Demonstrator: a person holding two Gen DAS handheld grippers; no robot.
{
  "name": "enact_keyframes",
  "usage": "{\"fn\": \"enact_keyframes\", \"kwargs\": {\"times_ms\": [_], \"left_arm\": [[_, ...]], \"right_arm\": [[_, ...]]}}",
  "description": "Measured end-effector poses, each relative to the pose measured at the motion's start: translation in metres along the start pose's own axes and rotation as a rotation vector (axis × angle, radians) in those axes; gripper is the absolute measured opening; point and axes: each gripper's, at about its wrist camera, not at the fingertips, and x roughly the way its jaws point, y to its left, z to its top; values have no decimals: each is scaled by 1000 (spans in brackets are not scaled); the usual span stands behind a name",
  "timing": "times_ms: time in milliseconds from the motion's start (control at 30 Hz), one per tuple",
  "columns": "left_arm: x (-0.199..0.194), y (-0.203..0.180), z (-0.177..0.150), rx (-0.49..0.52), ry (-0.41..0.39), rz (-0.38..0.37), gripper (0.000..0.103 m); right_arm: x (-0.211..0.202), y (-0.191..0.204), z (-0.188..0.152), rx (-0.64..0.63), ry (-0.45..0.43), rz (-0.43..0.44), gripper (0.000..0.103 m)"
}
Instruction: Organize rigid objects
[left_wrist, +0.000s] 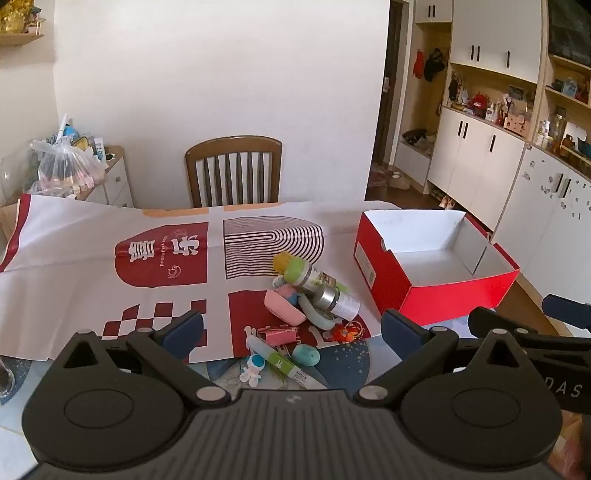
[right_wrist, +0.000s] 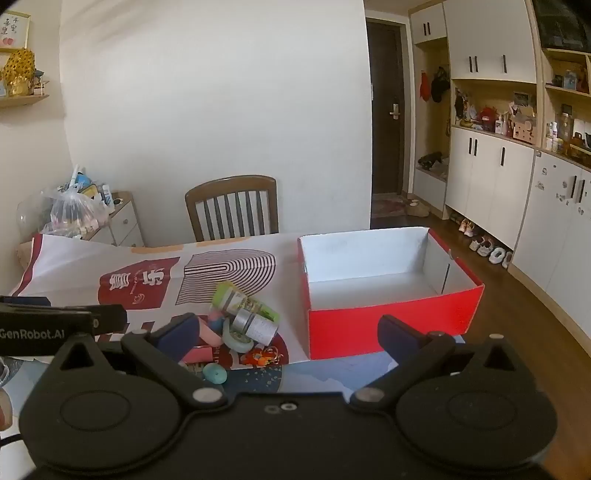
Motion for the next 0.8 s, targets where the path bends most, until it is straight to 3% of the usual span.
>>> {"fn": "enact_keyframes", "kwargs": {"times_ms": [800], "left_arm": [[14, 5, 7, -14, 11, 49, 103]], "right_arm": [[20, 3, 2, -29, 30, 33, 103]]}}
